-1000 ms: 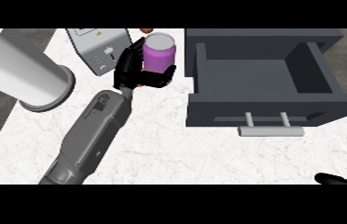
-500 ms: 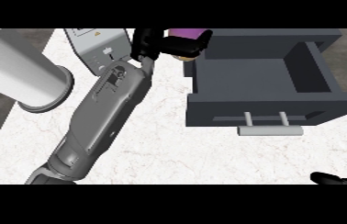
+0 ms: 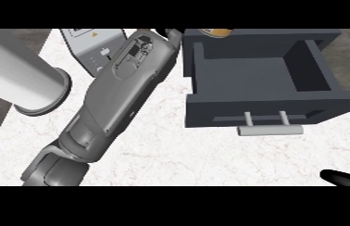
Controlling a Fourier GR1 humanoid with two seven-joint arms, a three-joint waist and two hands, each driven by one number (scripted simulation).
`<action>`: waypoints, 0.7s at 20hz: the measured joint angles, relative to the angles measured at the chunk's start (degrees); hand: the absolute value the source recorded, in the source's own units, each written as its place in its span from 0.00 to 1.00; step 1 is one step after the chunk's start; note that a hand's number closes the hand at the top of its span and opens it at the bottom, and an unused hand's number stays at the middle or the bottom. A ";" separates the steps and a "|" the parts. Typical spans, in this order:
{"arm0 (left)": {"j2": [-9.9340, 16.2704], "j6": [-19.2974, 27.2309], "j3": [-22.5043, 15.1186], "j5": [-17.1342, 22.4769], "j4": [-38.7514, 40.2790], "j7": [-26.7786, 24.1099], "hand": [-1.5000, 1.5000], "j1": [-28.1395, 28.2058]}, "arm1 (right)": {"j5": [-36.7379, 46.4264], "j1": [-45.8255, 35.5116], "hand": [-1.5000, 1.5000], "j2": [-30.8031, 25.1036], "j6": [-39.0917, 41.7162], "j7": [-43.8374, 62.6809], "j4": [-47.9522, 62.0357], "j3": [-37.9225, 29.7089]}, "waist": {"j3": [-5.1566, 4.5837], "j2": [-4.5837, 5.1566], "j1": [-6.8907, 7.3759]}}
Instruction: Pick up the can, place it into the drawer and close the drawer
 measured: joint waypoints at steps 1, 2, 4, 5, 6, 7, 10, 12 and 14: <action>-0.14 0.69 -0.49 0.40 0.76 0.58 1.00 -1.45 | 0.51 -0.02 0.00 0.31 -0.26 0.12 -0.43 0.50 | 0.00 0.01 -0.10; -0.25 0.72 -0.54 0.67 2.08 0.21 1.00 -2.39 | 0.94 -0.38 0.00 0.14 -0.35 0.18 -0.15 0.65 | 0.00 0.03 -0.15; -0.40 1.08 -0.58 1.19 5.26 0.20 1.00 -5.30 | 0.01 -0.26 0.00 -0.31 0.02 0.80 -0.81 0.17 | 0.01 0.13 -0.59; -0.45 0.95 -0.55 1.47 7.08 0.18 1.00 -6.80 | 0.12 -0.51 0.00 -0.29 0.19 0.40 -0.38 0.48 | 0.02 0.21 -0.77; -0.50 1.01 -0.57 1.95 8.32 0.34 1.00 -8.02 | -0.52 -0.29 0.00 -0.48 0.30 0.97 -1.12 0.13 | 0.03 0.22 -0.94; -0.53 1.31 -0.76 2.36 9.90 0.19 1.00 -9.39 | -0.85 -0.89 0.00 -0.74 0.31 1.13 -0.81 -0.01 | 0.03 0.29 -1.17; -0.59 2.13 -2.34 4.19 13.63 -0.59 1.00 -11.73 | -1.00 -1.48 0.00 -0.87 0.34 0.71 0.05 -0.13 | 0.07 0.46 -1.79; -0.62 2.93 -3.39 5.28 15.55 -0.32 1.00 -13.82 | -0.77 -2.28 0.00 -1.00 0.23 1.02 0.30 0.34 | 0.08 0.52 -2.03; -0.63 3.55 -4.83 6.64 16.86 -0.62 1.00 -14.71 | -1.02 -3.29 0.00 -1.54 -0.11 2.42 -0.19 0.31 | 0.08 0.55 -2.33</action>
